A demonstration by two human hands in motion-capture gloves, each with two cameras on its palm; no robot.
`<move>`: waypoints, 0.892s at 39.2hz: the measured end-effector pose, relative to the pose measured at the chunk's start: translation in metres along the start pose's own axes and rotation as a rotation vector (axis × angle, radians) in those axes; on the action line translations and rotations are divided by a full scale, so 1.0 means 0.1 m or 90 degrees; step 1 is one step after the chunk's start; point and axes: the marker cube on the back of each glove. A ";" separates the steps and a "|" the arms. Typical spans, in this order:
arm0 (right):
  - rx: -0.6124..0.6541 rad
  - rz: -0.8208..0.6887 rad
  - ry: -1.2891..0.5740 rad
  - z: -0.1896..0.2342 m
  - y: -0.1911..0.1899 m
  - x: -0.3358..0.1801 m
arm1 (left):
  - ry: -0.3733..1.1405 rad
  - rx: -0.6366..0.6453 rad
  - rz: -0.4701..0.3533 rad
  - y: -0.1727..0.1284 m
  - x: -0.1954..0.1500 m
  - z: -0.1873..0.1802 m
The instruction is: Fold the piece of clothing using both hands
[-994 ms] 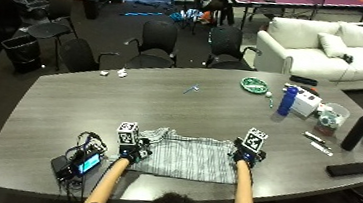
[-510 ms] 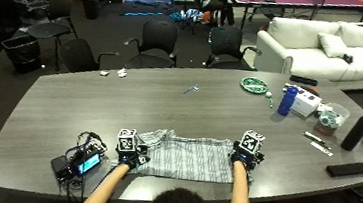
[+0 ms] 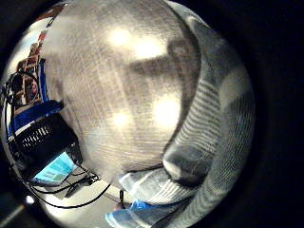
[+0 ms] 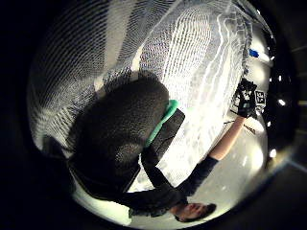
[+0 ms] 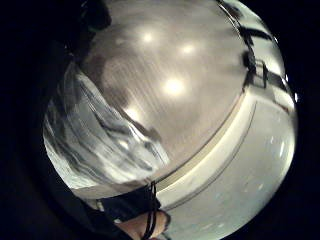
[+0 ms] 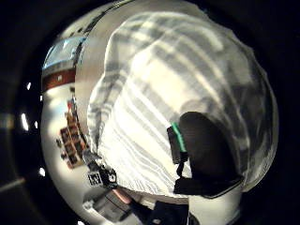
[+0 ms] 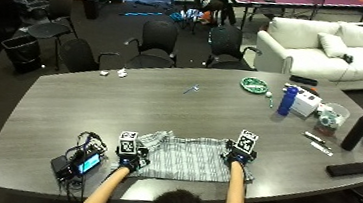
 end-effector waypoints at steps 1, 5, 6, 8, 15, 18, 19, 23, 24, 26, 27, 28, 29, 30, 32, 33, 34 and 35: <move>-0.006 -0.010 0.002 0.03 -0.03 -0.03 | -0.001 0.005 -0.002 -0.01 0.00 0.00; -0.049 -0.001 0.013 0.12 -0.07 -0.11 | 0.002 0.008 -0.001 0.00 0.00 0.00; -0.057 0.013 0.021 0.12 -0.06 -0.11 | 0.004 0.004 0.002 0.00 0.01 0.00; -0.079 0.041 0.040 0.12 -0.03 -0.13 | 0.003 0.004 0.009 0.00 0.01 0.00; -0.130 0.086 0.057 0.09 -0.02 -0.14 | -0.020 0.003 -0.009 0.01 -0.02 0.00; -0.117 0.100 0.050 0.09 -0.06 -0.13 | -0.013 -0.004 -0.002 0.02 -0.01 0.01; -0.112 0.100 0.046 0.09 -0.07 -0.13 | -0.011 -0.009 0.001 0.03 -0.01 0.02; -0.096 0.072 0.018 0.09 -0.09 -0.17 | -0.014 -0.021 0.000 0.05 -0.01 0.02; -0.085 0.066 0.010 0.09 -0.10 -0.18 | -0.015 -0.021 -0.001 0.05 -0.01 0.02; -0.053 0.055 -0.004 0.06 -0.12 -0.21 | -0.016 -0.016 -0.005 0.04 -0.02 0.02; -0.037 0.047 -0.010 0.05 -0.13 -0.24 | -0.016 -0.011 -0.007 0.03 -0.02 0.02; -0.028 0.036 -0.016 0.05 -0.13 -0.26 | -0.015 -0.006 -0.008 0.03 -0.02 0.02; -0.026 0.025 -0.021 0.04 -0.11 -0.29 | -0.015 -0.002 -0.009 0.02 -0.02 0.01; -0.032 0.019 -0.024 0.05 -0.09 -0.31 | -0.014 -0.001 -0.008 0.02 -0.02 0.01; -0.048 0.027 -0.020 0.05 -0.04 -0.34 | -0.012 -0.002 -0.004 0.02 -0.02 0.02; -0.050 0.035 -0.017 0.05 -0.03 -0.35 | -0.011 -0.004 -0.002 0.02 -0.01 0.02; -0.048 0.043 -0.014 0.05 -0.02 -0.35 | -0.011 -0.007 -0.001 0.02 -0.01 0.02; -0.043 0.048 -0.012 0.05 -0.02 -0.36 | -0.011 -0.008 -0.002 0.03 -0.01 0.02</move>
